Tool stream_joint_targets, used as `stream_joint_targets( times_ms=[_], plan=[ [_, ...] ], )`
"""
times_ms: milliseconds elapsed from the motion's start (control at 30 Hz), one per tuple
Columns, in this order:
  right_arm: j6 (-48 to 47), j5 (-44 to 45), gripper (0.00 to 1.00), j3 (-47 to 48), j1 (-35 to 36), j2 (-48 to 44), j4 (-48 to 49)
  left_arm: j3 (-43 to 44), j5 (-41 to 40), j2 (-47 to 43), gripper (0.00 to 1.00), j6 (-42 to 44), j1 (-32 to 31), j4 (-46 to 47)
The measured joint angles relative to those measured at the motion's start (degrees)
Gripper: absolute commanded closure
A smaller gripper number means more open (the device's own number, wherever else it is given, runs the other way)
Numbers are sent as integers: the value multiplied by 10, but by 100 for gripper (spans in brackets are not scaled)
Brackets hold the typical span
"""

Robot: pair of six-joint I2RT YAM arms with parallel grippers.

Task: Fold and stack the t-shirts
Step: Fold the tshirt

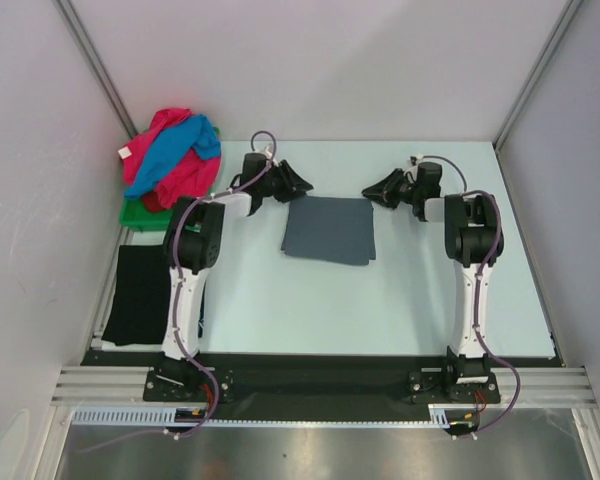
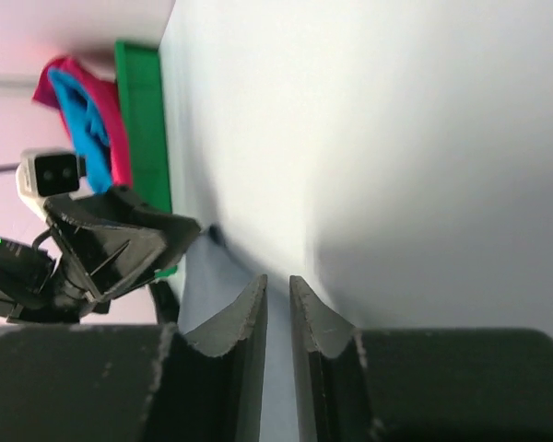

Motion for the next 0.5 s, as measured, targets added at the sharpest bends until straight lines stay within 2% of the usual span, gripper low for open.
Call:
stream_joint_targets(
  times_ms=[133,233,333,400,500],
  plan=[
    [-27,9,80,10,-35,-7,-50,-13,-5,-22,53,26,24,-38],
    [-67,34,77,-15,-53,-55,-121,-90,-13,-94,52,40,28,-58],
    [-101,57,73,-71,-45,-155,-173,-196,-12,-208,52,38,21,-54],
    [-111,63,71,-102,-26,-223,-183,-261,-10,-286,52,25,8,-5],
    [-105,59,70,-137,23,-299,-150,-291,-1,-325,55,9,-21,57]
  ],
)
